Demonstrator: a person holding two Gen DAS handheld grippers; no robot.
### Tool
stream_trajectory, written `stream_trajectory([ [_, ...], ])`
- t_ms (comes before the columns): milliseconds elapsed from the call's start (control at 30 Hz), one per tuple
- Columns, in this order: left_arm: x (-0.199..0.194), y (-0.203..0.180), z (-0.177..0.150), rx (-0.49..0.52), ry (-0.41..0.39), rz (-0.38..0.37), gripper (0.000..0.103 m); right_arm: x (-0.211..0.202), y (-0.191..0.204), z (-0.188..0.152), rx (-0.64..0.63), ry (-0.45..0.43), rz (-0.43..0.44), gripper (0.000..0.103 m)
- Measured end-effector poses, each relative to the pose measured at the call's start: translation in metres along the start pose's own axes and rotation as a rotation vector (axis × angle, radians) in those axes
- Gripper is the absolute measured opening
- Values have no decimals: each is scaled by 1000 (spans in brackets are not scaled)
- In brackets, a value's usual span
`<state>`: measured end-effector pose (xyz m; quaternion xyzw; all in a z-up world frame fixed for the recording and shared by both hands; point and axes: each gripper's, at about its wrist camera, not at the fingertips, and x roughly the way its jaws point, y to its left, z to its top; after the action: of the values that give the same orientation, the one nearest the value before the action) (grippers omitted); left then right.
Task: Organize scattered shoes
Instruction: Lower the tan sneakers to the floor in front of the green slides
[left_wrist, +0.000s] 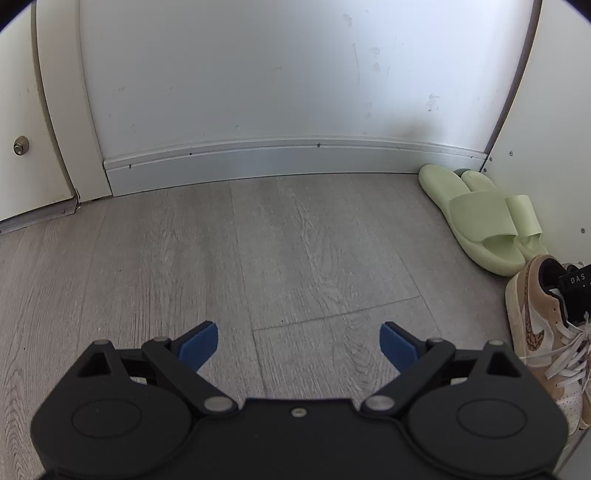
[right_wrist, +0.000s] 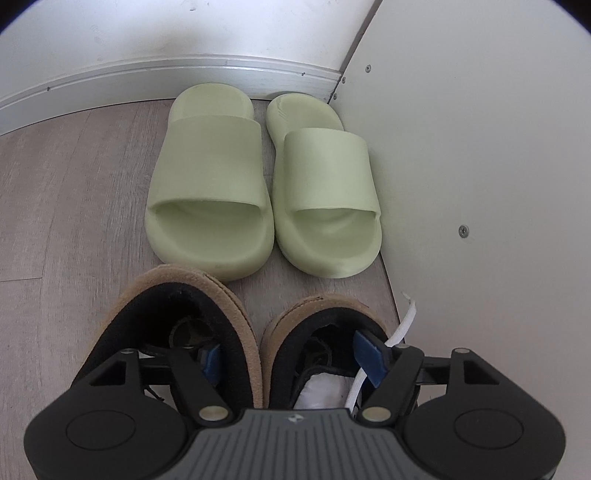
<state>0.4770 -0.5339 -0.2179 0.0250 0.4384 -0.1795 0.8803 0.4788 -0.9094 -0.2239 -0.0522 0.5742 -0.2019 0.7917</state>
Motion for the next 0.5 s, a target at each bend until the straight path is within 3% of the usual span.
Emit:
stream_trajectory([
  [500, 2, 6, -1, -15, 12, -11, 95, 7, -7, 6, 137, 76, 46, 75],
])
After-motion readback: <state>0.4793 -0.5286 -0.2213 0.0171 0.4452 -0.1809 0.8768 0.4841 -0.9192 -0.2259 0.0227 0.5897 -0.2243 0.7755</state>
